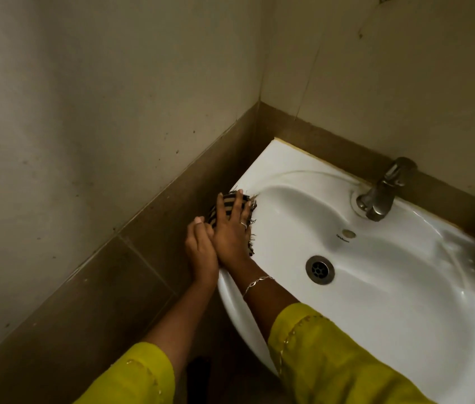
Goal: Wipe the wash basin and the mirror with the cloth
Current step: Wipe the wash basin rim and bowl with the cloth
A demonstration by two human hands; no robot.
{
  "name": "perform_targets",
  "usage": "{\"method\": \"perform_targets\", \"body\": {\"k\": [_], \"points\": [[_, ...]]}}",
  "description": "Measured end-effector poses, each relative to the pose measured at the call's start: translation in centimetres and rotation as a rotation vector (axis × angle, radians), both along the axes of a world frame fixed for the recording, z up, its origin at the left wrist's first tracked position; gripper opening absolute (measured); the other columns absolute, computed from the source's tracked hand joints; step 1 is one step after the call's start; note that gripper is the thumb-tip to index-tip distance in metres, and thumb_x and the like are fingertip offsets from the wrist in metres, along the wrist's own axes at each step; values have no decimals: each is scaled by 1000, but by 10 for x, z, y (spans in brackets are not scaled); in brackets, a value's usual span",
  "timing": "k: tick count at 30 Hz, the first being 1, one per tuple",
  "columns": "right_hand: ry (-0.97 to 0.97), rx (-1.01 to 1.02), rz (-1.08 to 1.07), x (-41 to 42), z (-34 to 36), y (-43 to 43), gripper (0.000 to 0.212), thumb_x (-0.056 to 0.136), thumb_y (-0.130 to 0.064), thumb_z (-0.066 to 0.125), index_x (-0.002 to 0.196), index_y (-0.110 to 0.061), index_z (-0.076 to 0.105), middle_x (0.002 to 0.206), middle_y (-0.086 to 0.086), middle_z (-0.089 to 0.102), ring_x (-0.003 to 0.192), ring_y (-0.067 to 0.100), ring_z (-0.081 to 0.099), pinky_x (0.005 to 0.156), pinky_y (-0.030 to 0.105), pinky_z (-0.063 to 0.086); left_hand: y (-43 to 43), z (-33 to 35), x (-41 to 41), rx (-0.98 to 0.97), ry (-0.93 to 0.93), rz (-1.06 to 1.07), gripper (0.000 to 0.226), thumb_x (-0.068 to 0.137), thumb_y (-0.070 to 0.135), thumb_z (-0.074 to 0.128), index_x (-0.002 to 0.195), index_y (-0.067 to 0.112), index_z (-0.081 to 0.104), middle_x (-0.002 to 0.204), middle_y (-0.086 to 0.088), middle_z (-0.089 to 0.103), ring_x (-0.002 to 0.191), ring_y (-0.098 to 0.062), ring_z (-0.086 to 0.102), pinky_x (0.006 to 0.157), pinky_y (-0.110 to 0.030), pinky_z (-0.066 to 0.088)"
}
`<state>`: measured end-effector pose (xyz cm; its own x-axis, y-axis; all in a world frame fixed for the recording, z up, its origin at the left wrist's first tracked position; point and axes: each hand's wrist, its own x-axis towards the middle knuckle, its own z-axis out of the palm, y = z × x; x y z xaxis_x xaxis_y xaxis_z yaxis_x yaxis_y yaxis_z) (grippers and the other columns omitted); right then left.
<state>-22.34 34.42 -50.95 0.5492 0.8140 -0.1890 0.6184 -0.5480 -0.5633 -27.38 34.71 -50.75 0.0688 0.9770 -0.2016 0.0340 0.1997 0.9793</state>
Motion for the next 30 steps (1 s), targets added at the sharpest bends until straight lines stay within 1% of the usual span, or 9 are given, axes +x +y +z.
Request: {"method": "perform_targets", "body": {"k": [3, 7, 13, 16, 19, 22, 25, 27, 30], "points": [[-17, -44, 18, -8, 1, -10, 64, 96, -36, 38, 148, -29, 1, 153, 8, -23, 140, 35, -18, 112, 57, 13, 6, 1, -4, -91, -53, -32, 29, 97, 24, 35, 80, 16, 56, 72, 4, 53, 67, -5, 51, 62, -17, 41], [10, -49, 45, -21, 1, -20, 61, 98, -35, 36, 147, -32, 0, 153, 7, -25, 141, 35, -17, 112, 57, 12, 8, 7, -13, -78, -58, -168, 22, 97, 17, 35, 102, 8, 54, 83, 2, 58, 76, -8, 55, 59, -8, 46], [32, -52, 86, -26, 4, -42, 64, 97, -26, 36, 147, -30, -3, 154, 8, -23, 142, 33, -15, 114, 54, 14, 4, 4, -22, -10, 181, -398, 31, 93, 24, 47, 117, 5, 54, 116, -17, 57, 105, -27, 55, 93, -39, 45], [47, -23, 106, -32, 2, -53, 67, 94, -25, 39, 147, -31, -2, 155, 8, -17, 143, 32, -11, 114, 51, 15, -2, 10, -23, 36, 348, -495, 53, 81, 40, 51, 123, 6, 48, 122, -19, 54, 110, -28, 52, 93, -34, 42], [64, 3, 139, -36, 3, -66, 71, 92, -25, 44, 148, -31, -1, 156, 9, -11, 143, 30, -8, 116, 48, 14, -9, 17, -22, 18, 430, -509, 85, 64, 57, 51, 133, 9, 39, 129, -15, 50, 115, -28, 50, 98, -40, 41], [136, 40, 117, -38, 6, -81, 69, 92, -23, 46, 149, -23, 6, 157, 9, -2, 144, 26, -1, 116, 45, 16, -10, 4, -23, 32, 471, -510, 95, 57, 68, 49, 132, 13, 38, 129, -12, 52, 116, -27, 50, 97, -45, 43], [61, 41, 152, -43, 0, -92, 69, 88, -38, 34, 148, -12, 11, 154, 13, 11, 142, 30, 10, 111, 46, 26, -19, 16, -27, 70, 529, -567, 92, 63, 67, 51, 136, 13, 33, 135, -12, 45, 122, -28, 45, 101, -44, 39], [-6, 28, 214, -45, -6, -101, 80, 76, -48, 17, 147, -11, 17, 153, 15, 16, 140, 33, 15, 107, 48, 32, -28, 24, -29, 94, 567, -609, 86, 78, 52, 58, 142, 10, 21, 145, -13, 30, 130, -28, 34, 107, -34, 30], [-66, 18, 301, -44, -8, -118, 66, 84, -34, 34, 145, -10, 25, 152, 19, 18, 139, 38, 18, 106, 51, 34, -35, 22, -31, 165, 629, -653, 86, 84, 41, 58, 145, 7, 7, 150, -15, 16, 135, -26, 23, 106, -30, 24]]}}
